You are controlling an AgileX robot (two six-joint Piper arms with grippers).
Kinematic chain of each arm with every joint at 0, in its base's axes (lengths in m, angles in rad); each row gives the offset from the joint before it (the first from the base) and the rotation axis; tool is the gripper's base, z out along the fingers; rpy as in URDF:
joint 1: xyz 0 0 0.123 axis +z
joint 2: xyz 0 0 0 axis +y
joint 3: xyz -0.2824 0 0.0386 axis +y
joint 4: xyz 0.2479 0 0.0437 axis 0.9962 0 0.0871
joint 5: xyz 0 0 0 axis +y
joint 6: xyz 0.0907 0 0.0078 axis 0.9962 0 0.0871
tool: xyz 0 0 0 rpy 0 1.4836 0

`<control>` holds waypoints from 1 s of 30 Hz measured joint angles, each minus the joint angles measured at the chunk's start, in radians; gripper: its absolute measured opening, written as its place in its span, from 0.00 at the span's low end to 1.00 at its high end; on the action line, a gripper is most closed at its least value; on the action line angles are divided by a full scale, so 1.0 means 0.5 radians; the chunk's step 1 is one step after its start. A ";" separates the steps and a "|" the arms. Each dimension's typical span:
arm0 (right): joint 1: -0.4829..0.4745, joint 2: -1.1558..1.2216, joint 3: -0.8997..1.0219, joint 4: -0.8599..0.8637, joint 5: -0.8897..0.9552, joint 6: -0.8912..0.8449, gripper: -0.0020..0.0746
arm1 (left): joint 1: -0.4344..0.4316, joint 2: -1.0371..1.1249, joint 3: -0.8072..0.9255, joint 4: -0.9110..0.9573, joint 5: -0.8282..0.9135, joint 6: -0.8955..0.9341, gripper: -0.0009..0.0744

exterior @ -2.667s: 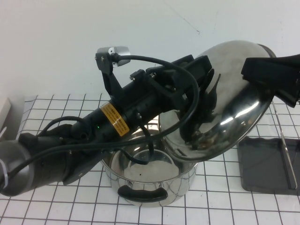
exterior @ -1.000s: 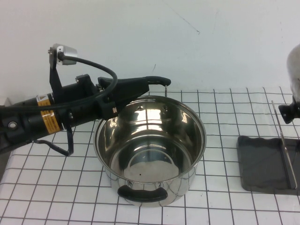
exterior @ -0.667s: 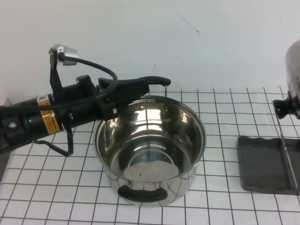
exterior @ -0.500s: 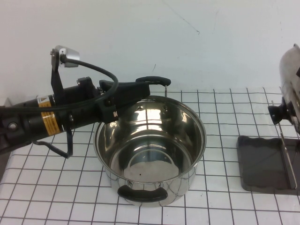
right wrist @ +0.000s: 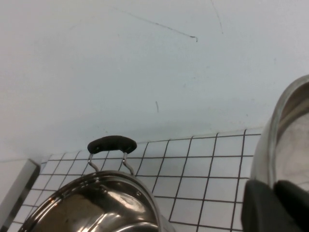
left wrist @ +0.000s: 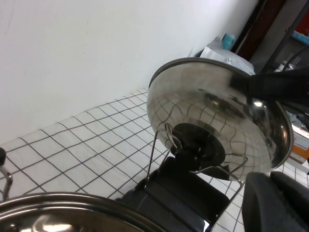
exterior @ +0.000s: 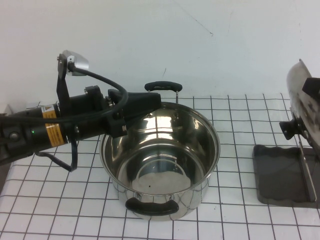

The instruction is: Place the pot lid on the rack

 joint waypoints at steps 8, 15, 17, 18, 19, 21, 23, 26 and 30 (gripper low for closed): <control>0.000 0.057 0.000 0.004 0.017 -0.035 0.21 | 0.000 0.000 0.000 0.000 -0.003 0.094 0.01; 0.000 0.062 0.000 0.008 0.102 -0.035 0.49 | 0.000 0.000 0.000 0.000 -0.003 0.098 0.01; 0.000 0.062 0.000 0.008 0.129 -0.037 0.51 | 0.000 0.000 0.000 0.004 -0.003 0.098 0.01; 0.000 0.054 0.000 0.008 0.139 -0.037 0.51 | 0.000 0.000 0.000 0.004 -0.003 0.098 0.01; 0.000 0.038 0.000 0.008 0.139 -0.037 0.52 | 0.000 0.000 0.000 0.007 -0.003 0.098 0.01; 0.000 -0.016 0.000 0.008 0.142 -0.040 0.52 | 0.000 0.000 0.000 0.008 -0.003 0.103 0.01; 0.000 -0.100 0.000 -0.055 0.127 -0.040 0.52 | 0.000 0.000 0.000 0.012 -0.003 0.112 0.01; 0.000 -0.242 0.000 -0.144 0.109 -0.040 0.52 | 0.000 -0.012 0.000 0.016 0.032 0.135 0.01; 0.000 -0.435 0.000 -0.163 0.100 -0.040 0.52 | 0.000 -0.065 0.000 0.024 0.208 0.143 0.01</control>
